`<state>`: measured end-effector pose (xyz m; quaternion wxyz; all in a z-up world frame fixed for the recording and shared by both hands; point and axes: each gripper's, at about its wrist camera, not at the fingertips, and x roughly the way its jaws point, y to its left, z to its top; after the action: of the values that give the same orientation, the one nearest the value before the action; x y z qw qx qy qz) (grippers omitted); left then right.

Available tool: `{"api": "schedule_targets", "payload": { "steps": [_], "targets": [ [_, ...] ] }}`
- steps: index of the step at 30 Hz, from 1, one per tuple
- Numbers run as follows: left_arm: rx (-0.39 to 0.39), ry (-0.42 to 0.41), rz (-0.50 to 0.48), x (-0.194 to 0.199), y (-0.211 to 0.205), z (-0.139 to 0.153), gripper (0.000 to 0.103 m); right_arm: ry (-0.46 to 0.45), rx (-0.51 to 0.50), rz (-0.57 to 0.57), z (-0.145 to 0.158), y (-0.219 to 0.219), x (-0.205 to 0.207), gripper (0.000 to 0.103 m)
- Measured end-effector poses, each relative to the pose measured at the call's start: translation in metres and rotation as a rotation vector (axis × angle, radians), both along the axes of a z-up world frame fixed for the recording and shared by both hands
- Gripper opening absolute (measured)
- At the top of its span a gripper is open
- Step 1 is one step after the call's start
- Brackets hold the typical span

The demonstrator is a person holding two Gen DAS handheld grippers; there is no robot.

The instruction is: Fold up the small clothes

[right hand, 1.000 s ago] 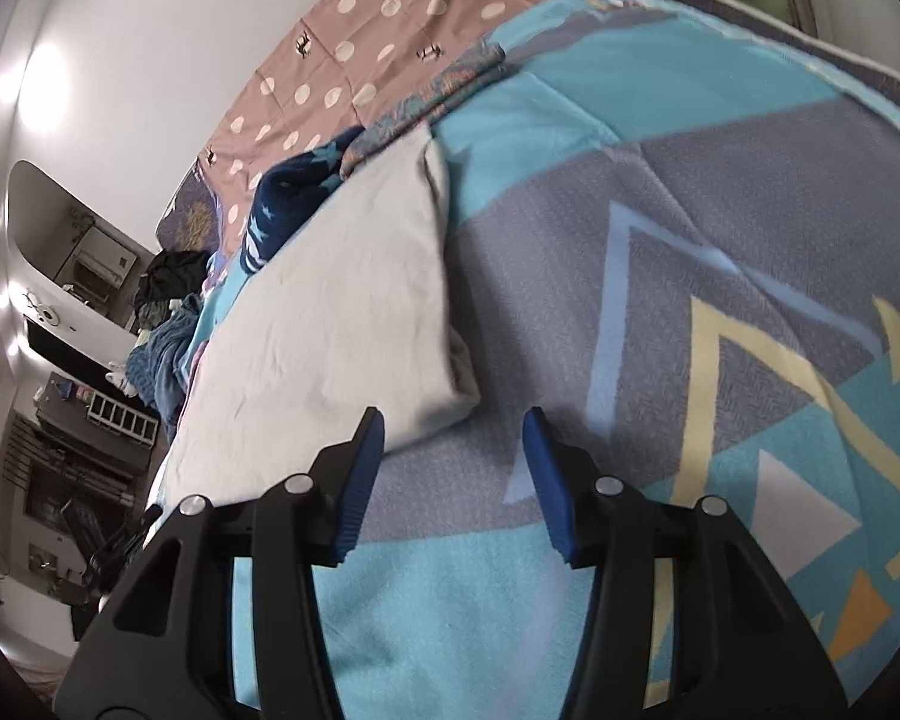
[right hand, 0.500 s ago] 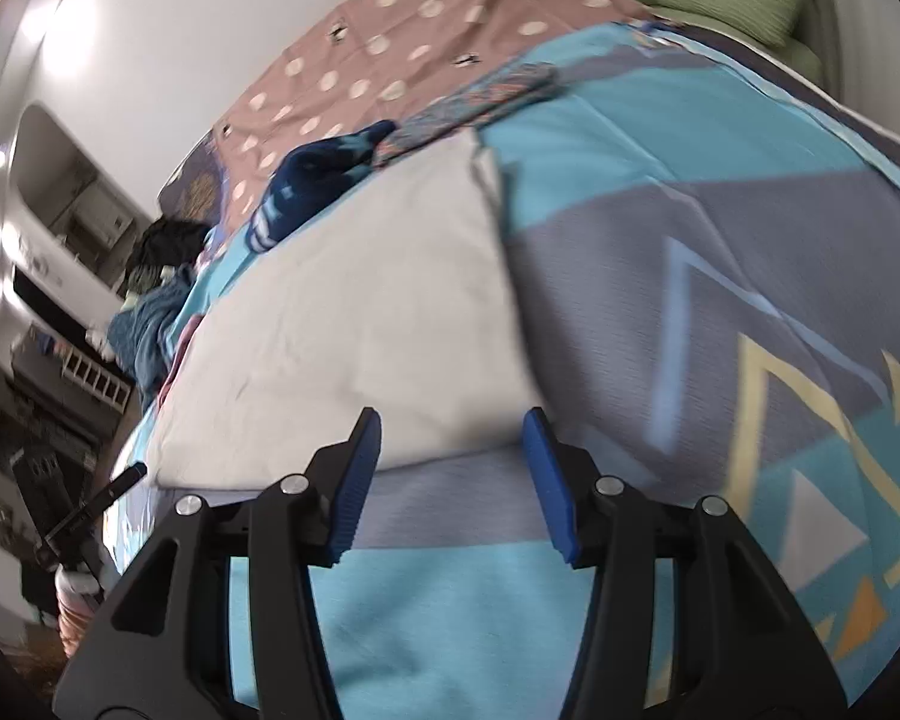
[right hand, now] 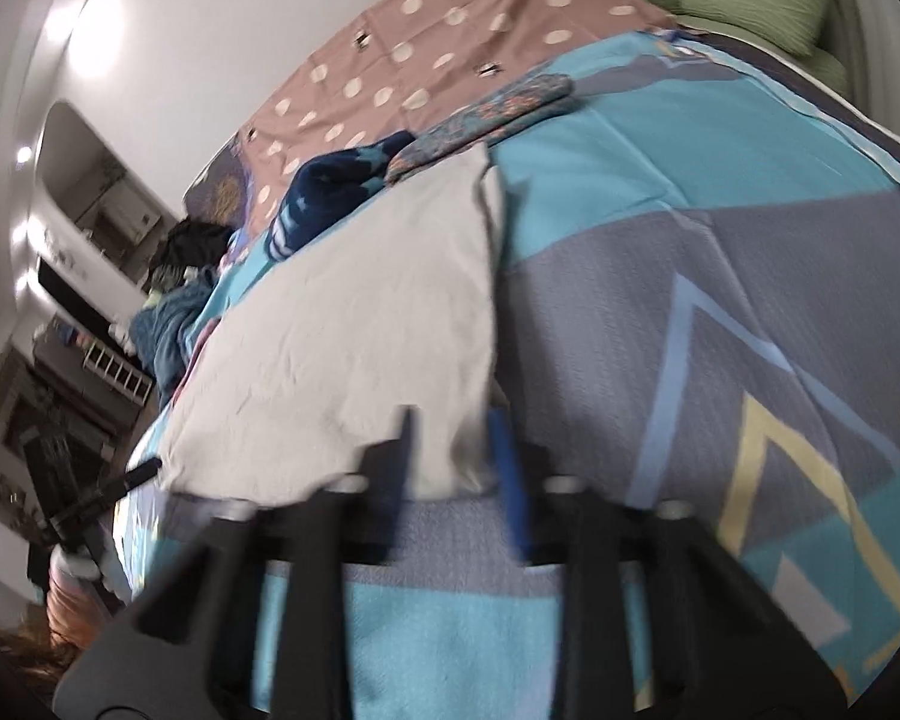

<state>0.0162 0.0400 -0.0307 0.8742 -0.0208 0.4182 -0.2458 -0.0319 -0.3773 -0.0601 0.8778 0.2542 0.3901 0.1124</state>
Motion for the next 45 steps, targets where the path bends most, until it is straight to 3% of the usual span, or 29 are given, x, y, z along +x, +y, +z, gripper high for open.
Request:
{"api": "schedule_targets", "payload": {
  "steps": [2, 7, 10, 13, 16, 20, 21, 22, 23, 27, 31, 33, 40, 42, 43, 44, 45],
  "targets": [
    [0.003, -0.011, -0.052, 0.001, -0.026, 0.007, 0.051, -0.011, 0.011, 0.042, 0.001, 0.000, 0.003, 0.004],
    [0.029, -0.021, -0.269, -0.001, -0.123, 0.016, 0.053, -0.054, 0.104, 0.100, 0.009, -0.014, -0.002, 0.004],
    [0.081, -0.024, -0.412, -0.011, -0.186, 0.009, 0.053, -0.056, 0.151, 0.131, 0.010, -0.021, -0.002, 0.012],
    [0.160, -0.034, -0.517, -0.024, -0.240, -0.003, 0.056, -0.045, 0.122, 0.146, 0.010, -0.023, 0.002, 0.037],
    [0.180, -0.023, -0.569, -0.030, -0.270, -0.011, 0.056, -0.041, 0.095, 0.158, 0.009, -0.025, 0.010, 0.044],
    [0.203, -0.007, -0.554, -0.031, -0.281, -0.017, 0.056, 0.017, 0.114, 0.182, -0.006, -0.027, 0.031, 0.044],
    [0.207, -0.005, -0.541, -0.030, -0.281, -0.017, 0.056, 0.037, 0.125, 0.196, -0.012, -0.025, 0.036, 0.036],
    [0.206, -0.004, -0.527, -0.029, -0.280, -0.016, 0.056, 0.043, 0.153, 0.220, -0.015, -0.024, 0.039, 0.006],
    [0.200, -0.003, -0.514, -0.027, -0.275, -0.015, 0.056, 0.034, 0.188, 0.231, -0.016, -0.025, 0.039, 0.004],
    [0.162, -0.022, -0.478, -0.023, -0.262, -0.006, 0.056, -0.105, 0.395, 0.294, 0.001, -0.040, 0.024, 0.002],
    [0.168, -0.044, -0.504, -0.024, -0.264, -0.003, 0.058, -0.088, 0.383, 0.318, -0.003, -0.040, 0.018, 0.002],
    [0.193, -0.067, -0.531, -0.027, -0.272, -0.004, 0.062, -0.060, 0.367, 0.307, -0.009, -0.042, 0.021, 0.002],
    [0.296, -0.111, -0.636, -0.022, -0.317, -0.023, 0.062, 0.029, 0.307, 0.333, -0.018, -0.035, 0.021, 0.002],
    [0.291, -0.095, -0.683, -0.022, -0.326, -0.030, 0.053, 0.063, 0.281, 0.342, -0.021, -0.034, 0.020, 0.003],
    [0.275, -0.080, -0.709, -0.023, -0.329, -0.032, 0.032, 0.082, 0.270, 0.345, -0.023, -0.034, 0.021, 0.007],
    [0.260, -0.059, -0.727, -0.024, -0.331, -0.035, 0.024, 0.098, 0.253, 0.333, -0.024, -0.038, 0.022, 0.008],
    [0.243, -0.051, -0.726, -0.024, -0.330, -0.036, 0.024, 0.100, 0.243, 0.315, -0.024, -0.042, 0.024, 0.009]
  ]
}}
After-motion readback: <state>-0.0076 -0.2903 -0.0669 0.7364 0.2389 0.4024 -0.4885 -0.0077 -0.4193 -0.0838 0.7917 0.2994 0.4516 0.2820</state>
